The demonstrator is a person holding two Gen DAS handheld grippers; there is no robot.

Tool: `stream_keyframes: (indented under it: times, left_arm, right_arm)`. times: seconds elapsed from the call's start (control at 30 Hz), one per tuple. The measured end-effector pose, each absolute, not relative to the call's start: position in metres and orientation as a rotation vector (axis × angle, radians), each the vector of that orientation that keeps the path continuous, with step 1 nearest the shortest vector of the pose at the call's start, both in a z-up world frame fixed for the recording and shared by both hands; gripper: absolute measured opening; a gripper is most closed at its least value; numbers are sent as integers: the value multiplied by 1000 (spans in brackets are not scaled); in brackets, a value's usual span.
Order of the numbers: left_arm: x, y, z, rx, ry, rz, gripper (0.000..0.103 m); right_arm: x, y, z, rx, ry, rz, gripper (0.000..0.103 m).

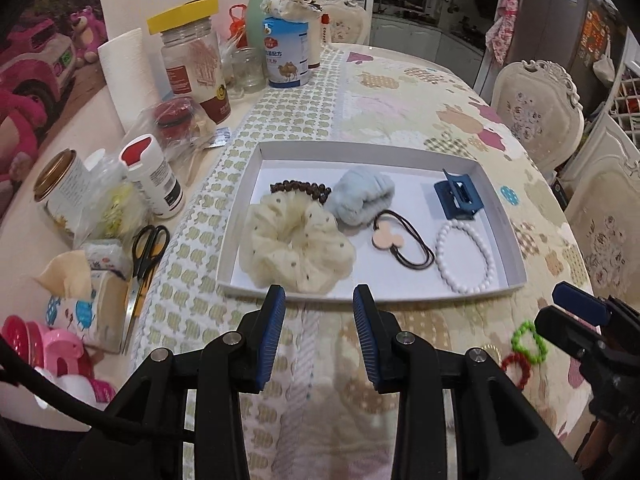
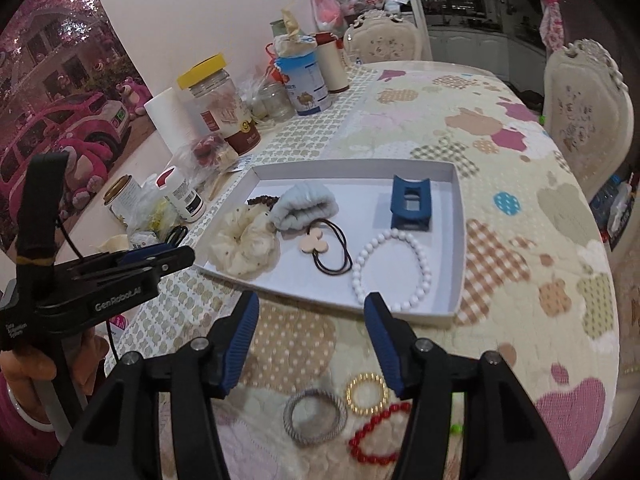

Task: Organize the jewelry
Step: 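Open both grippers and lift them out of the tray, then grasp silver coil bracelet with left gripper while right gripper grasps red bead bracelet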

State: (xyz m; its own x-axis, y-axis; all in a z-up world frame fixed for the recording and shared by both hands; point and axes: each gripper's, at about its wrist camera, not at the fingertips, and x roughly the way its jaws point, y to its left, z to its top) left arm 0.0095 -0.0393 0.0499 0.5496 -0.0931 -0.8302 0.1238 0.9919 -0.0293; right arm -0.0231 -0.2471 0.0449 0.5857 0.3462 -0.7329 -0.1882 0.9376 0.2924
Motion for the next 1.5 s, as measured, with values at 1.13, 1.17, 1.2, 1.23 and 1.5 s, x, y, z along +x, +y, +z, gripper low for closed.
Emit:
stream_keyframes:
  times: [1.13, 1.17, 1.2, 1.23, 1.5]
  left_arm:
    - [-47, -94, -12, 32, 1193, -391, 25]
    - [-47, -96, -16, 33, 1201, -392, 25]
    - [-46, -98, -19, 33, 1209, -393, 25]
    - [-45, -100, -23, 35, 1219, -392, 25]
    - [-37, -117, -40, 58, 1244, -392, 25]
  right_arm:
    - [-106, -312, -23, 163, 1016, 102, 54]
    - [-104, -311, -28, 164, 1025, 102, 50]
    - [-103, -310, -32, 169, 1037, 107, 48]
    - [-103, -309, -34, 172, 1043, 114, 46]
    - [-91, -297, -50, 150, 1064, 116, 44]
